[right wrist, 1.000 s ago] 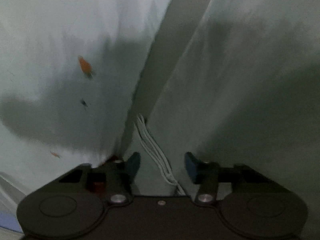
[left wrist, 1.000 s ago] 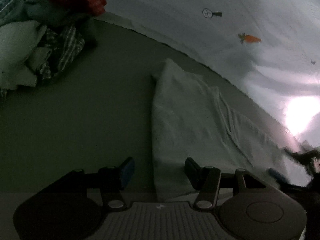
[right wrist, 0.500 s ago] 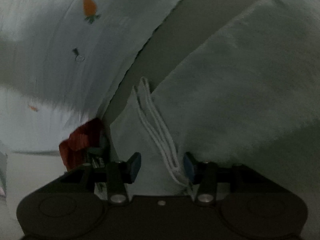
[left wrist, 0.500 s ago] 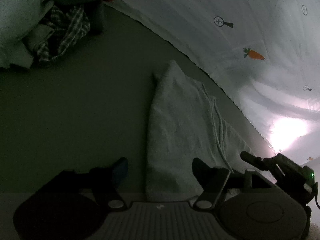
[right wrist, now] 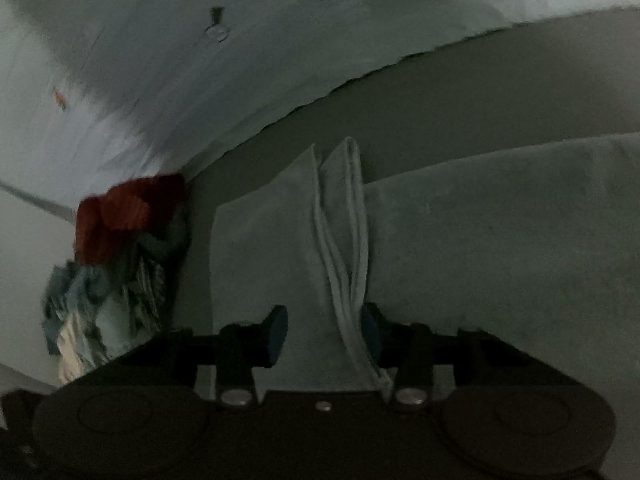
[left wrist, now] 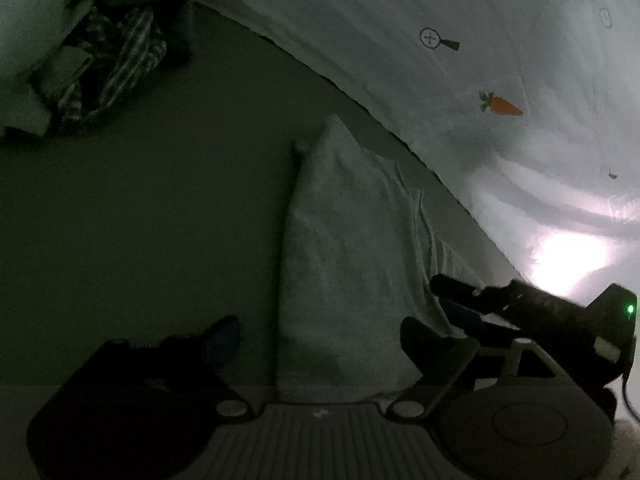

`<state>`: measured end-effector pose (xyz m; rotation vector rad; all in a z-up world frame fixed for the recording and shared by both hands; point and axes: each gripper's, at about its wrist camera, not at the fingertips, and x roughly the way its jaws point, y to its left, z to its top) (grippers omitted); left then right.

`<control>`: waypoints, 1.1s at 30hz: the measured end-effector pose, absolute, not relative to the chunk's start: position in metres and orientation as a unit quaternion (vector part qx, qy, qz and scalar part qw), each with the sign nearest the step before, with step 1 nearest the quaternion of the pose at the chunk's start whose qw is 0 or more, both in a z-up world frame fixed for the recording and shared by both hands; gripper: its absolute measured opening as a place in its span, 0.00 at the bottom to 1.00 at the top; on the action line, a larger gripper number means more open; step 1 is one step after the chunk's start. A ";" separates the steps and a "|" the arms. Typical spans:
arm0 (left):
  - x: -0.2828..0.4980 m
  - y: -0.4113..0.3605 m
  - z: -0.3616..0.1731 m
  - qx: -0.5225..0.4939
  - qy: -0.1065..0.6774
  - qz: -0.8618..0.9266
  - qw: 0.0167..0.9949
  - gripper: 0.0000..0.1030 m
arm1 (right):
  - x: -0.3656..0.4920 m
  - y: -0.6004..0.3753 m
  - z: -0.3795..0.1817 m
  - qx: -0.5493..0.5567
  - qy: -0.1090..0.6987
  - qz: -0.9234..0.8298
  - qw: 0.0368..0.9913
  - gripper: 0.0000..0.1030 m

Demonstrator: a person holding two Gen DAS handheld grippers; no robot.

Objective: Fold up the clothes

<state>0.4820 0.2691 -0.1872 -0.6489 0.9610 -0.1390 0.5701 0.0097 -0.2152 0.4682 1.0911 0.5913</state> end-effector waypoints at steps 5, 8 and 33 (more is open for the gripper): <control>0.483 0.272 -0.188 -0.324 0.454 -0.063 0.828 0.87 | 0.568 -0.001 -0.217 0.223 0.504 0.262 0.793 0.06; 0.486 0.269 -0.185 -0.315 0.462 -0.060 0.827 0.87 | 0.563 -0.015 -0.212 0.258 0.486 0.259 0.794 0.05; 0.509 0.212 -0.175 -0.100 0.517 -0.036 0.849 0.88 | 0.557 -0.084 -0.203 0.271 0.443 0.182 0.835 0.42</control>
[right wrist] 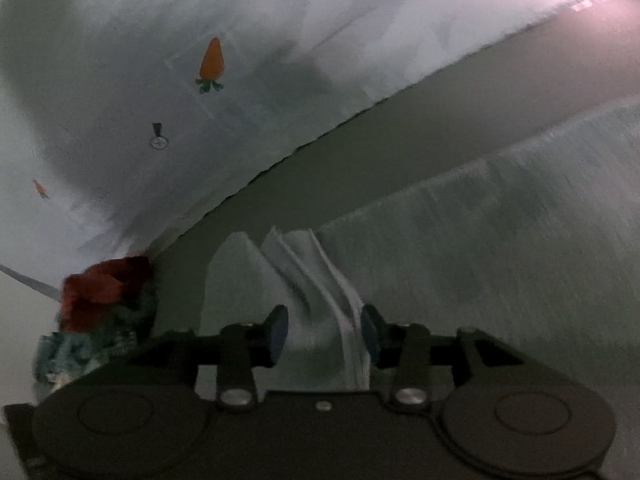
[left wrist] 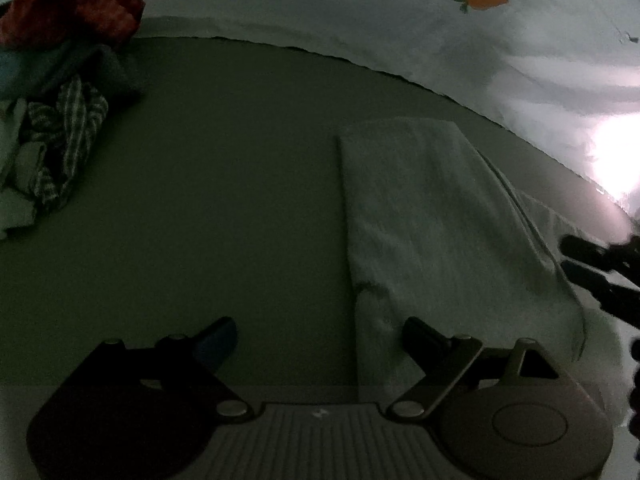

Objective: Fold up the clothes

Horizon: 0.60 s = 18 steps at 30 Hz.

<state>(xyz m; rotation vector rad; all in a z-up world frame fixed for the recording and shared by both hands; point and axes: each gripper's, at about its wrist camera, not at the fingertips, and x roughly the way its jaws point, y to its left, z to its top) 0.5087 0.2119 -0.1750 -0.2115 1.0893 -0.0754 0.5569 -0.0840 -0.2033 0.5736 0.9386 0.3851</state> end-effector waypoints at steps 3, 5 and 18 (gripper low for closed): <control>0.511 0.212 -0.175 -0.101 0.516 -0.035 0.850 0.88 | 0.578 -0.069 -0.206 0.247 0.451 0.192 0.836 0.42; 0.512 0.212 -0.175 -0.105 0.515 -0.033 0.850 0.89 | 0.587 -0.056 -0.210 0.222 0.465 0.204 0.832 0.24; 0.506 0.192 -0.180 -0.051 0.512 -0.036 0.857 0.97 | 0.551 -0.121 -0.178 0.277 0.416 0.086 0.862 0.29</control>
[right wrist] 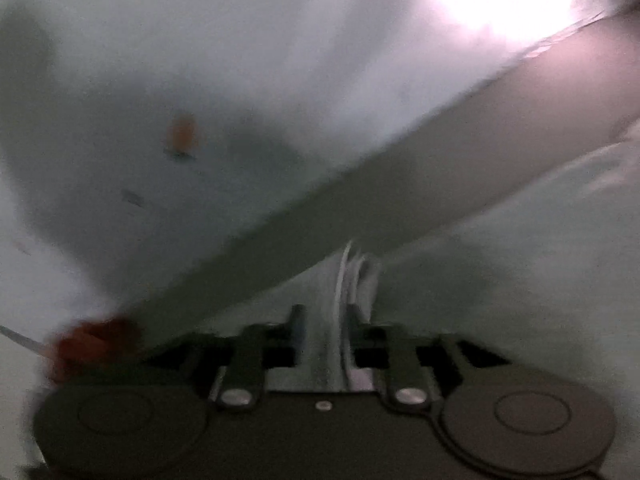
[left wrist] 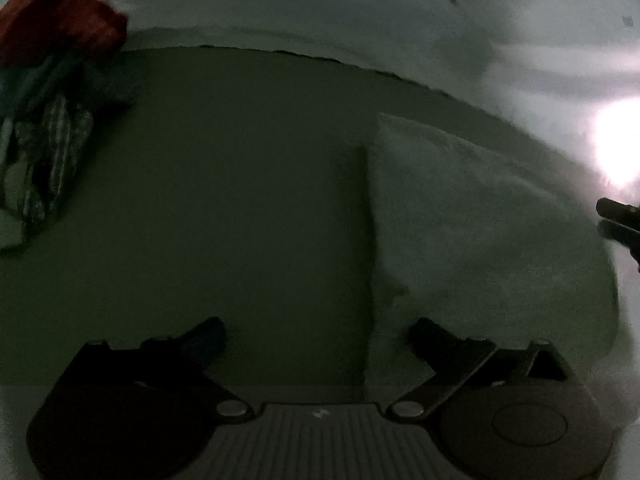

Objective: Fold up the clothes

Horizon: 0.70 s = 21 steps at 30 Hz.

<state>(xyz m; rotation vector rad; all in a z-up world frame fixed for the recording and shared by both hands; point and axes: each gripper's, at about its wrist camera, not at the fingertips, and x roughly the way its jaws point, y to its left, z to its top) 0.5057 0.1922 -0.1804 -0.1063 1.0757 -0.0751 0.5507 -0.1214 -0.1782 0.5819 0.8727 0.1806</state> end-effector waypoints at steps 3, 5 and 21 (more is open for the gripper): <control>0.501 0.182 -0.182 -0.010 0.514 -0.037 0.857 0.97 | 0.532 -0.140 -0.187 0.325 0.415 0.092 0.845 0.33; 0.496 0.183 -0.182 -0.013 0.514 -0.035 0.857 0.97 | 0.516 -0.148 -0.197 0.355 0.425 0.091 0.828 0.33; 0.477 0.184 -0.182 -0.008 0.525 -0.027 0.851 0.98 | 0.482 -0.113 -0.227 0.427 0.478 0.159 0.751 0.07</control>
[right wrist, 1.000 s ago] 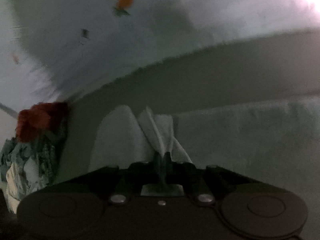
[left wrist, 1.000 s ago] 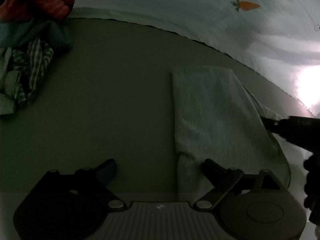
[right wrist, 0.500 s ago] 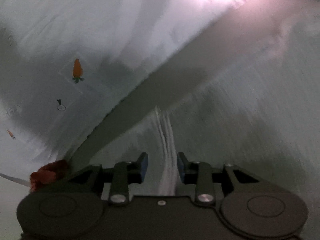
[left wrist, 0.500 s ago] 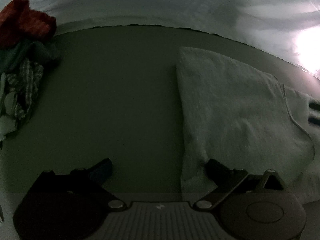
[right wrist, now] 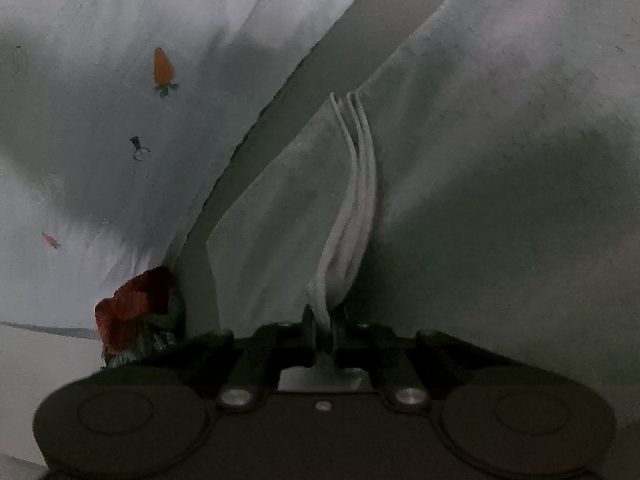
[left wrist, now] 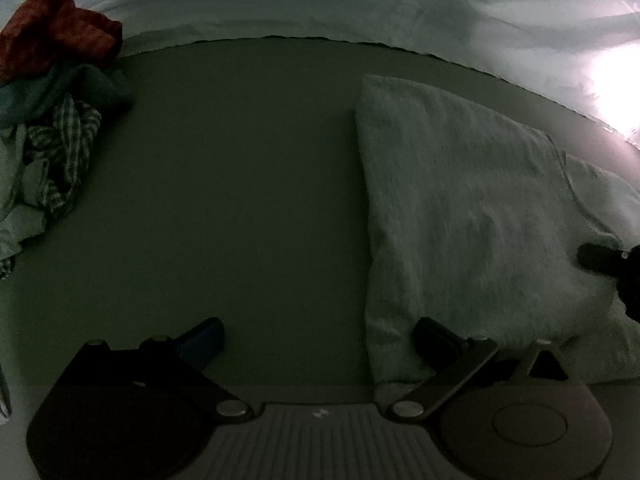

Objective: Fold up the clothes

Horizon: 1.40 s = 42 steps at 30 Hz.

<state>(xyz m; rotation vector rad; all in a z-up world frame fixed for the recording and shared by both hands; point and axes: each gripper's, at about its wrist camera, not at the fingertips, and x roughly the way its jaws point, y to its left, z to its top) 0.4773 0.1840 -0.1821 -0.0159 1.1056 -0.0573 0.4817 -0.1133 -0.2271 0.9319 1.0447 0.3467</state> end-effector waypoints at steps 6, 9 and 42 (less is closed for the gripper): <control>0.479 0.181 -0.185 -0.007 0.520 -0.027 0.853 1.00 | 0.461 -0.145 -0.197 0.513 0.431 0.172 0.722 0.07; 0.480 0.180 -0.185 -0.004 0.521 -0.026 0.853 1.00 | 0.454 -0.151 -0.198 0.454 0.449 0.110 0.762 0.08; 0.460 0.161 -0.147 0.018 0.541 0.019 0.841 1.00 | 0.383 -0.240 -0.182 0.348 0.386 0.073 0.851 0.60</control>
